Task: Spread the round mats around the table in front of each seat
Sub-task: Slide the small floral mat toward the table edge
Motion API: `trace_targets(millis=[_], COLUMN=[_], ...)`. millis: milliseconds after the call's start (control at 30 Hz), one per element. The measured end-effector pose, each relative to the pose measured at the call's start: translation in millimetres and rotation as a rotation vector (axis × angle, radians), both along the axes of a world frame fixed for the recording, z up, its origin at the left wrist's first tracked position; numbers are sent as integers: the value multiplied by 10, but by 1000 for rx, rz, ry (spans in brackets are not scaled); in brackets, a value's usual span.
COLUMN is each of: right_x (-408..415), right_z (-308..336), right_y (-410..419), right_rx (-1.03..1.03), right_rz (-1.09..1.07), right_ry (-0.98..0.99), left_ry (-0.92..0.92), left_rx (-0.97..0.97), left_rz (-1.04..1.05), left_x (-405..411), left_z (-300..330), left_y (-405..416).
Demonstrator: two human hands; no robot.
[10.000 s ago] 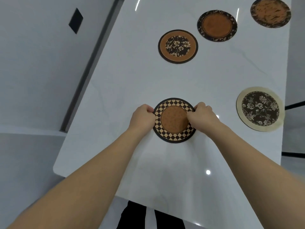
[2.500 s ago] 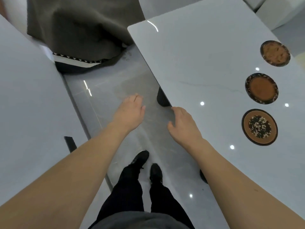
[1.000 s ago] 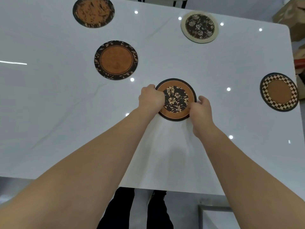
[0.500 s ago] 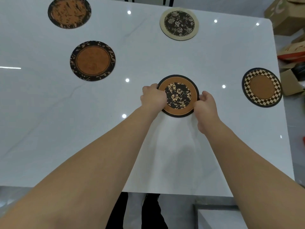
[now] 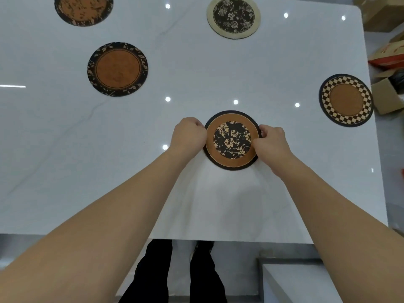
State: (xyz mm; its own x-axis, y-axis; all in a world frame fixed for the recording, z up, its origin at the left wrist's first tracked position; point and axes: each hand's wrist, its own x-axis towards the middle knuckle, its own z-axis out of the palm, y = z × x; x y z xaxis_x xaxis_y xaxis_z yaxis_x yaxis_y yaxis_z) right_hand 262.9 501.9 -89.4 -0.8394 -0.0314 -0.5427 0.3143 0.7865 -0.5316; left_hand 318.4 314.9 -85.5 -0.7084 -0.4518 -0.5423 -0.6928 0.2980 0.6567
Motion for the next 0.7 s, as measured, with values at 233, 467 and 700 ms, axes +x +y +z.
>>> trace_targets(millis=[233, 467, 700], right_x=[492, 837, 989], right_z=[19, -17, -21], right_y=[166, 294, 533], right_rx=[83, 9, 39], right_rz=[163, 26, -20], right_ry=[-34, 16, 67], left_ry=[-15, 27, 35], left_rx=[-65, -115, -142], left_rz=[-172, -253, -247], left_x=[623, 933, 1061], left_z=[28, -28, -71], left_y=[262, 426, 435])
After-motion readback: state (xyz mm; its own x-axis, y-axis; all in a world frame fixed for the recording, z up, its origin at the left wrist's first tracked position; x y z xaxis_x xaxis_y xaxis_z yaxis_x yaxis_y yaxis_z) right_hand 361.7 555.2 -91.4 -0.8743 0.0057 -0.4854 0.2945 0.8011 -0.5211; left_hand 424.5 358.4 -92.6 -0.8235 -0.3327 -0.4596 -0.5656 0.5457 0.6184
